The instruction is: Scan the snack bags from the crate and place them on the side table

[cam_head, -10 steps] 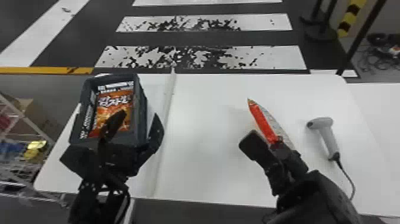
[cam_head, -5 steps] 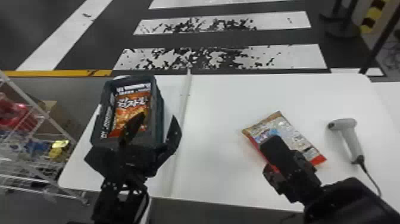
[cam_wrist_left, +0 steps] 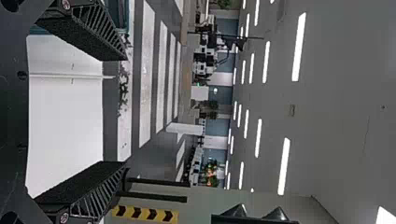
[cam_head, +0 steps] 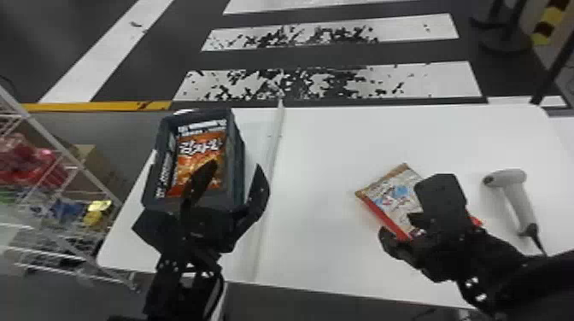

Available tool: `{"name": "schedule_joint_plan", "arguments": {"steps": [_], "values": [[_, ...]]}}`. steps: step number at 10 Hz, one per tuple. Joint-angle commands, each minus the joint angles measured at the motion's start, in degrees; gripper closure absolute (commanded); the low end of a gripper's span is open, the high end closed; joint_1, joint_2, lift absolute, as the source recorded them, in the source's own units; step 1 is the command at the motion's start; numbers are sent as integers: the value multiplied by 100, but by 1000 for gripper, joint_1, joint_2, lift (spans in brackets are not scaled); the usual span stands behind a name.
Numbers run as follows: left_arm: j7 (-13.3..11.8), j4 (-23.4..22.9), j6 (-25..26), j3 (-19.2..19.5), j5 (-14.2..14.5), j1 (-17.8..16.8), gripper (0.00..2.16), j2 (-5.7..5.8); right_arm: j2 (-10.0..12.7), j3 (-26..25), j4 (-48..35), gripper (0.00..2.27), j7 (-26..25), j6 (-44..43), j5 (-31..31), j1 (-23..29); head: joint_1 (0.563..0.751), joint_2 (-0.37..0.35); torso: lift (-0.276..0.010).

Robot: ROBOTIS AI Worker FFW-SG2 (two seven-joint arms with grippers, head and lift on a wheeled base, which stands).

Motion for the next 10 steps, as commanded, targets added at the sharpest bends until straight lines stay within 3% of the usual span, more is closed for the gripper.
{"name": "schedule_joint_plan", "arguments": {"steps": [1, 2, 5, 7, 10], "values": [[-7, -1, -2, -9, 2, 1, 80, 0, 25, -163, 21, 1828, 120, -61, -160, 3, 695, 207, -50], [-7, -1, -2, -9, 2, 1, 80, -9, 17, -163, 118, 2260, 208, -78, -55, -58, 695, 208, -50], [-25, -28, -2, -35, 2, 1, 83, -35, 43, -224, 812, 2260, 683, -799, -309, -410, 695, 211, -50], [-25, -36, 16, -35, 2, 9, 83, -35, 69, -145, 1542, 2260, 771, -1485, -371, -788, 695, 222, -50], [-25, -63, 86, -44, -7, -8, 83, -18, 140, 92, 2649, 2260, 771, -1678, -353, -1447, 695, 230, -50]]}}
